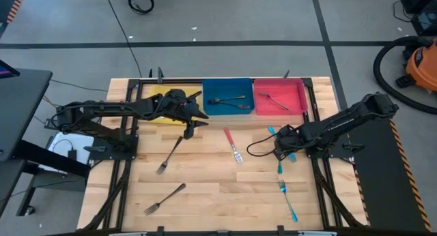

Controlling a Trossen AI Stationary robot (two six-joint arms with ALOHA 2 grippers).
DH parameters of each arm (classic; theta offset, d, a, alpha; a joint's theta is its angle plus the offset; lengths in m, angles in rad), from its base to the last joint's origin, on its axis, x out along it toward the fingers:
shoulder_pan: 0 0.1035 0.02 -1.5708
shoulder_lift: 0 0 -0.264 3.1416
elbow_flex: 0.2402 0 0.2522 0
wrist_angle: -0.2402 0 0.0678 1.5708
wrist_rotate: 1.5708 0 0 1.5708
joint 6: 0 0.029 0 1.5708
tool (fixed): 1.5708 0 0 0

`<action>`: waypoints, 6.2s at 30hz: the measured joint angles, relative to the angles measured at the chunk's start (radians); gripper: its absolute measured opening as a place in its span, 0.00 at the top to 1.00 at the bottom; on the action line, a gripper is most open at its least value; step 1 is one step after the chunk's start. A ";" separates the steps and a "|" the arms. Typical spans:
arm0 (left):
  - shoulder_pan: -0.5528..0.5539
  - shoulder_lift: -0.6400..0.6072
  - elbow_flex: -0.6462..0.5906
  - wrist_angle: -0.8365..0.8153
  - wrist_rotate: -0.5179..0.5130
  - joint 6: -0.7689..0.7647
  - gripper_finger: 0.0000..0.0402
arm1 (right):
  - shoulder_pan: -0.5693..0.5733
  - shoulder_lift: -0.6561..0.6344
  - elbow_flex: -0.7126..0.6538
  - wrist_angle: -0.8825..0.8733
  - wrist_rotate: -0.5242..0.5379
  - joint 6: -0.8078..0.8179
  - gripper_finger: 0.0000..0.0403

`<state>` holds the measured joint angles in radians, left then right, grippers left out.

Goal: Sort silverware by color (type)
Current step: Put the top blue fork into the pink bin, then put the pink fork into the yellow bin

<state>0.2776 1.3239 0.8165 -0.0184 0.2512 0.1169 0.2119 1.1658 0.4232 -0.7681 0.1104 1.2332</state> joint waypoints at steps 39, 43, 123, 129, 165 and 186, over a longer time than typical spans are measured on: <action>0.001 0.001 0.000 -0.183 -0.057 0.037 0.67 | -0.457 -0.034 0.535 -0.496 0.372 -0.549 0.96; 0.001 0.001 0.000 -0.190 -0.057 0.044 0.67 | -0.657 -0.033 0.528 -0.353 0.344 -0.833 0.96; 0.001 0.250 0.203 -0.150 -0.032 0.311 0.67 | -0.916 0.293 0.571 -0.057 0.163 -1.367 0.69; 0.000 0.379 0.379 -0.294 -0.027 0.436 0.67 | -0.913 0.293 0.571 -0.055 0.169 -1.367 0.69; -0.176 0.805 0.693 -0.364 -0.013 0.811 0.67 | -0.915 0.294 0.570 -0.026 0.178 -1.356 0.69; -0.163 0.880 0.695 -0.342 -0.032 0.786 0.67 | -0.915 0.294 0.570 -0.018 0.175 -1.356 0.69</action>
<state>0.1143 2.2040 1.5120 -0.3602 0.2187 0.9032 -0.7029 1.4593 0.9936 -0.7861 0.2859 -0.1230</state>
